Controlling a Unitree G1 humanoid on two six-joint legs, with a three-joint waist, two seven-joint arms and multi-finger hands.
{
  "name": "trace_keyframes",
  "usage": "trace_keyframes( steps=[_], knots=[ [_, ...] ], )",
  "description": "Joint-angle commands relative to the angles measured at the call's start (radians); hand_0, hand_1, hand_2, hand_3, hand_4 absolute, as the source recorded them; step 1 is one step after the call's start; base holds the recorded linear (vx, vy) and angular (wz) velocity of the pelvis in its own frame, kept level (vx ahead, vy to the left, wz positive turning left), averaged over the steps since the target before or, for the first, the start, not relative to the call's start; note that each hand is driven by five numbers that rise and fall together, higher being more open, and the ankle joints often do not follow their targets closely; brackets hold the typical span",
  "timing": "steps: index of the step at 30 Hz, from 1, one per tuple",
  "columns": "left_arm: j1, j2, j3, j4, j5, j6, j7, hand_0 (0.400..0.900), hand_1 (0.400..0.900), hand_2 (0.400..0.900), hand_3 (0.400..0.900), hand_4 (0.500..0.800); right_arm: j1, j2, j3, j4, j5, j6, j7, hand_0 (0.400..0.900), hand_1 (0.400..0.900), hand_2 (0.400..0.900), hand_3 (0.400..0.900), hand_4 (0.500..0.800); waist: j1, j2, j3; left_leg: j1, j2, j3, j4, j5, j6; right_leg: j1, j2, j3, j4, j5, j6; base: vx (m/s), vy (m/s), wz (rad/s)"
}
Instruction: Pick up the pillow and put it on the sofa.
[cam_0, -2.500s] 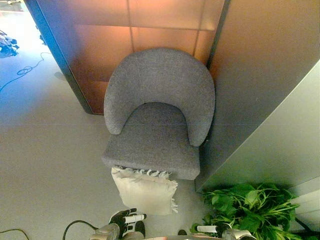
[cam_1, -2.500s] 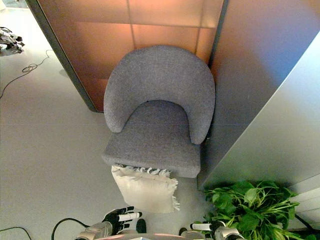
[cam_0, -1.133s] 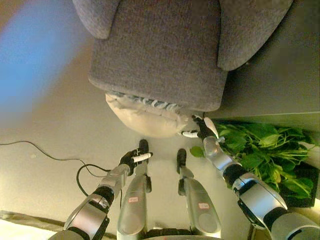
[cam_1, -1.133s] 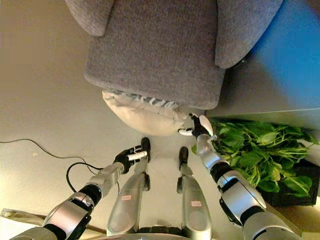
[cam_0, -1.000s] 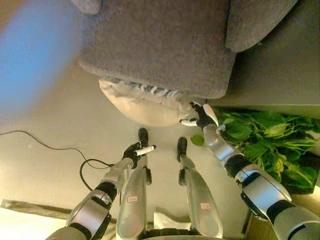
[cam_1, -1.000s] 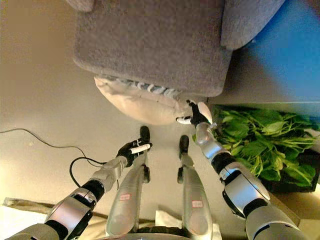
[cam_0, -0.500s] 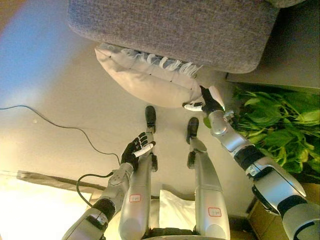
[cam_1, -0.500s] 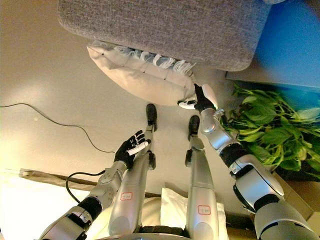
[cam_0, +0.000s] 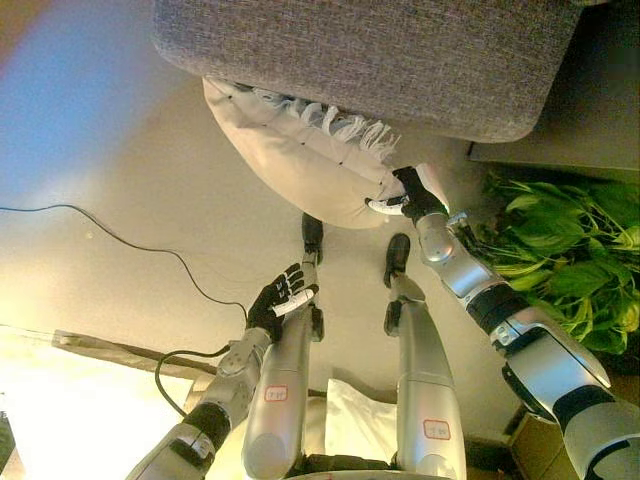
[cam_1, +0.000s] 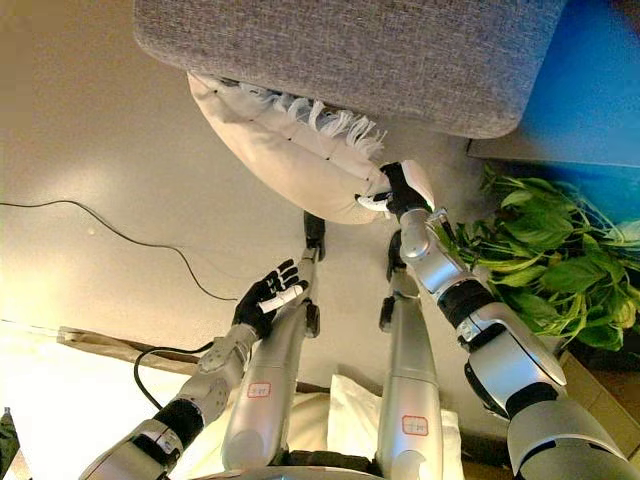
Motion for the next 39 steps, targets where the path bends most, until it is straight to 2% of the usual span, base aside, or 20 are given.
trace_keyframes(
  steps=[1,7,14,19,23,29,34,39],
  knots=[
    [0.097,-0.003,-0.073,-0.034,0.049,0.004,-0.022,0.9,0.9,0.9,0.9,0.8,-0.022,-0.037,-0.013,-0.058,0.013,-0.059,0.002,0.4,0.4,0.4,0.4,0.5,-0.007,0.055,0.004,0.069,-0.055,0.005,0.006,-0.135,-0.043,0.128,0.022,-0.039,-0.3,0.178,0.024,-0.02,0.002,-0.08],
    [0.11,-0.01,-0.047,0.013,0.089,0.036,-0.035,0.9,0.9,0.9,0.9,0.8,0.038,-0.045,-0.03,-0.09,-0.007,-0.085,0.028,0.4,0.4,0.4,0.4,0.5,-0.011,0.033,0.004,0.189,-0.055,-0.009,0.008,-0.158,-0.041,0.242,0.022,-0.051,-0.294,0.152,0.022,-0.02,-0.008,-0.06],
    [0.113,-0.006,-0.008,0.132,0.174,0.081,-0.078,0.9,0.9,0.9,0.9,0.8,0.14,-0.048,-0.051,-0.186,-0.038,-0.111,0.044,0.4,0.4,0.4,0.4,0.5,-0.022,-0.011,-0.005,0.389,-0.046,-0.009,0.014,-0.203,-0.043,0.448,0.01,-0.072,-0.312,0.121,0.031,0.01,-0.052,-0.01],
    [0.149,0.004,0.033,0.198,0.233,0.123,-0.101,0.9,0.9,0.9,0.9,0.8,0.279,-0.058,-0.082,-0.335,-0.065,-0.081,0.097,0.4,0.4,0.4,0.4,0.5,-0.027,-0.055,-0.103,0.518,-0.039,-0.015,0.008,-0.245,-0.046,0.593,0.011,-0.073,-0.352,0.097,0.039,0.16,-0.101,0.0],
    [0.182,0.008,0.066,0.212,0.288,0.166,-0.11,0.9,0.9,0.9,0.9,0.8,0.391,-0.108,-0.129,-0.462,-0.086,-0.088,0.173,0.4,0.4,0.4,0.4,0.5,-0.033,-0.086,-0.181,0.612,-0.035,-0.021,0.005,-0.271,-0.045,0.708,0.025,-0.075,-0.384,0.079,0.038,0.17,-0.114,0.0],
    [0.22,0.014,0.106,0.23,0.356,0.233,-0.125,0.9,0.9,0.9,0.9,0.8,0.487,-0.189,-0.225,-0.639,-0.081,-0.045,0.279,0.4,0.4,0.4,0.4,0.5,-0.035,-0.12,-0.277,0.713,-0.023,-0.03,0.01,-0.299,-0.041,0.82,0.043,-0.078,-0.389,0.051,0.028,0.17,-0.113,0.03],
    [0.245,0.02,0.139,0.269,0.395,0.261,-0.143,0.9,0.9,0.9,0.9,0.8,0.495,-0.267,-0.329,-0.727,-0.052,0.004,0.362,0.4,0.4,0.4,0.4,0.5,-0.033,-0.136,-0.338,0.778,-0.015,-0.032,0.014,-0.319,-0.039,0.892,0.051,-0.085,-0.393,0.034,0.021,0.15,-0.067,0.04],
    [0.26,0.03,0.162,0.308,0.44,0.269,-0.162,0.9,0.9,0.9,0.9,0.8,0.394,-0.344,-0.397,-0.73,-0.023,0.06,0.366,0.4,0.4,0.4,0.4,0.5,-0.019,-0.152,-0.377,0.82,-0.008,-0.035,0.012,-0.332,-0.043,0.944,0.055,-0.099,-0.403,0.02,0.015,0.09,-0.052,0.11]
  ],
)
